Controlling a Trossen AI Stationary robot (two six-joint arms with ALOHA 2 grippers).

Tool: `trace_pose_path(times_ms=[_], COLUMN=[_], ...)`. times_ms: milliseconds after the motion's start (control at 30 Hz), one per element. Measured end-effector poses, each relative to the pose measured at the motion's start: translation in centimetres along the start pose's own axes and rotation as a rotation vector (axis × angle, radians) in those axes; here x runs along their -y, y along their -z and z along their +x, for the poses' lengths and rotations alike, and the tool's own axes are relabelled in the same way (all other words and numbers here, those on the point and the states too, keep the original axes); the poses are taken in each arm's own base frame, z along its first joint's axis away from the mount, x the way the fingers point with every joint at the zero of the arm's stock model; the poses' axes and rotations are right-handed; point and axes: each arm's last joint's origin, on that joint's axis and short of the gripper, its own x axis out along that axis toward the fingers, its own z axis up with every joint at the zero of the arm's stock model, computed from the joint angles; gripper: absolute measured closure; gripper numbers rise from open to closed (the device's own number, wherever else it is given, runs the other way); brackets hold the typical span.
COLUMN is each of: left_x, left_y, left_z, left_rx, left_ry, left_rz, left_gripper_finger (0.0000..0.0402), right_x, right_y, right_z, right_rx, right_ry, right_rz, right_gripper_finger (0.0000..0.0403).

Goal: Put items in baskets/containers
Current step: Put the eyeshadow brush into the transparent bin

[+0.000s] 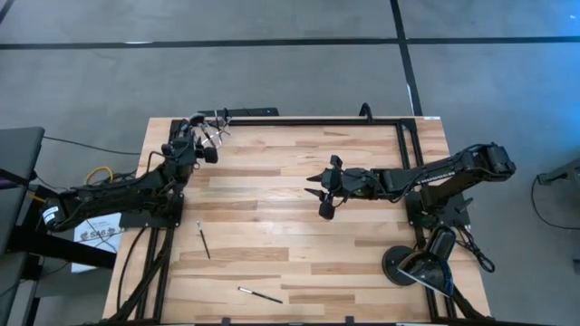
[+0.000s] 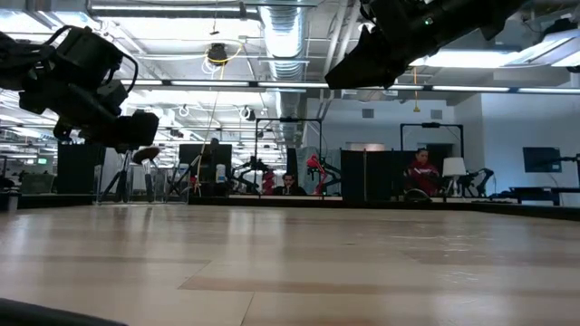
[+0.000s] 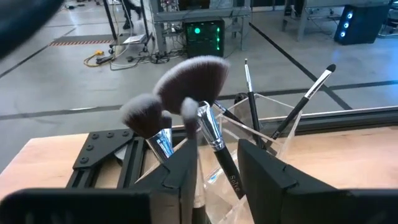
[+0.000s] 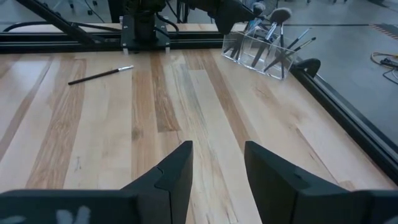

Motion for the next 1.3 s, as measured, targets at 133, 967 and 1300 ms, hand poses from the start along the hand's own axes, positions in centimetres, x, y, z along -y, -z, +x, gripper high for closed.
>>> trace_pose_path(times_ms=[133,967,1300], left_x=[0.3,6.1,10.2], left_y=[-0.1,-4.7,-7.9], left_z=[-0.3,-11.5,-17.6], left_rx=[0.013,0.067,-0.052], left_ry=[0.031,1.059,0.96], left_rz=[-0.006,0.095,0.345], left_gripper_finger=[0.0278,0.0291,0.0291], right_x=[0.0,0.0,0.0], right_y=[0.0,-0.7,-1.2], right_z=[0.0,0.0,-0.1], right_rx=[0.0,0.068,0.123], right_ry=[0.0,0.001,0.0], right_rz=[0.0,0.021,0.038], right_gripper_finger=[0.0268,0.0264,0.0267])
